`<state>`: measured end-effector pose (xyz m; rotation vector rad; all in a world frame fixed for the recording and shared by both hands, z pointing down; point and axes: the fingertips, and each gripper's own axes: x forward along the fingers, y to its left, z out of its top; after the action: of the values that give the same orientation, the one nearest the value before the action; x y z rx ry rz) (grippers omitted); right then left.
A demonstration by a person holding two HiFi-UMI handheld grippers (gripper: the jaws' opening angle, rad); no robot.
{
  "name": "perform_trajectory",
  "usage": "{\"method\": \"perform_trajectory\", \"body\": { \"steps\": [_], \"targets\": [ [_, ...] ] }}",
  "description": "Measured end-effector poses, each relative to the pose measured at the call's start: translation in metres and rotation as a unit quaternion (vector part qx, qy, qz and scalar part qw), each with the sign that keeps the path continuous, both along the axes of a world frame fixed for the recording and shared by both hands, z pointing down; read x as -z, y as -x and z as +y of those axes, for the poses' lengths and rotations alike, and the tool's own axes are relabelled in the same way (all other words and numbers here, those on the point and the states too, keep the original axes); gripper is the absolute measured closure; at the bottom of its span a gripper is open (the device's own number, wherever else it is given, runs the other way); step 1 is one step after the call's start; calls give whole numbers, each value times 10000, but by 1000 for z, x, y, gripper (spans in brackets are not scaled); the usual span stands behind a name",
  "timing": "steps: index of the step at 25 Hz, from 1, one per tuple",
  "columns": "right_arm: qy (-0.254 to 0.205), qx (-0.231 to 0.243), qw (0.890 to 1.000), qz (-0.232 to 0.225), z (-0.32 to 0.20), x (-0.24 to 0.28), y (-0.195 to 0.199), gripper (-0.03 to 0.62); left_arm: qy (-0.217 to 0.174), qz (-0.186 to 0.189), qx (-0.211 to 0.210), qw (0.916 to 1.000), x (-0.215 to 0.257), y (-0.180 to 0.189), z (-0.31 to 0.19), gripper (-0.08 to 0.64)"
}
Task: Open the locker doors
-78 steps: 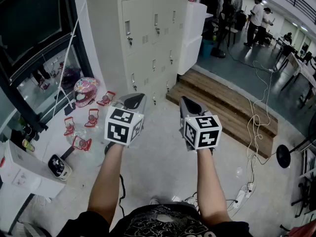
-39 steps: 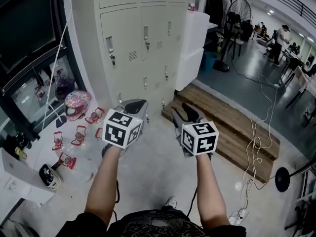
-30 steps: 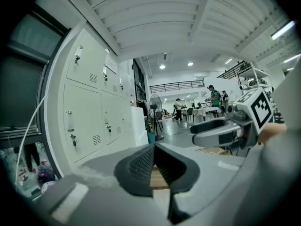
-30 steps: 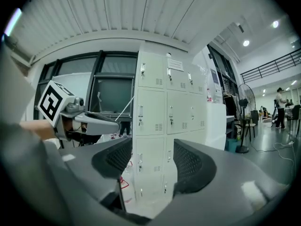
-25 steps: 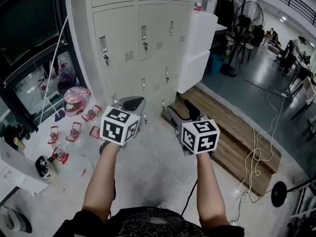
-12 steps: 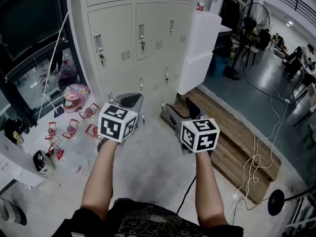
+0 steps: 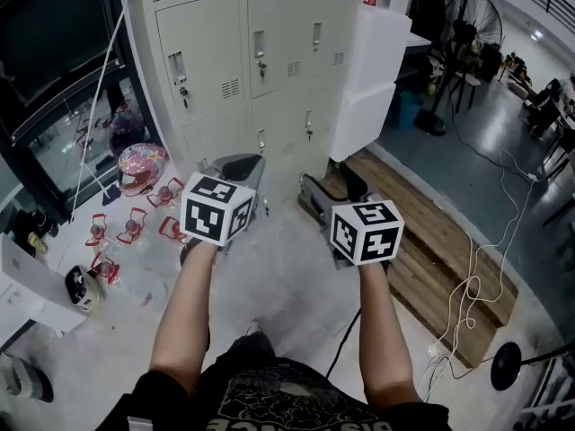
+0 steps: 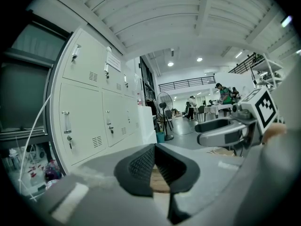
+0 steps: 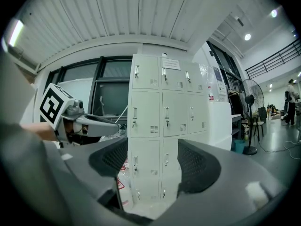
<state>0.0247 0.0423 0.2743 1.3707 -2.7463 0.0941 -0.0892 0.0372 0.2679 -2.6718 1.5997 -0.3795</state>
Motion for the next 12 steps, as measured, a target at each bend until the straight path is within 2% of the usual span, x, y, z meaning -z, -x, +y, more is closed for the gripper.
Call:
{"method": "perform_trajectory", "body": {
  "steps": [7,12],
  "targets": [
    [-31,39,10000,39,-27,-2,8,273,-3,19,56,10000,-5,10,-29,557],
    [-23,84,9999,69,-67,-5,18,273,3,57,113,9999,-9,21,-70,557]
  ]
}}
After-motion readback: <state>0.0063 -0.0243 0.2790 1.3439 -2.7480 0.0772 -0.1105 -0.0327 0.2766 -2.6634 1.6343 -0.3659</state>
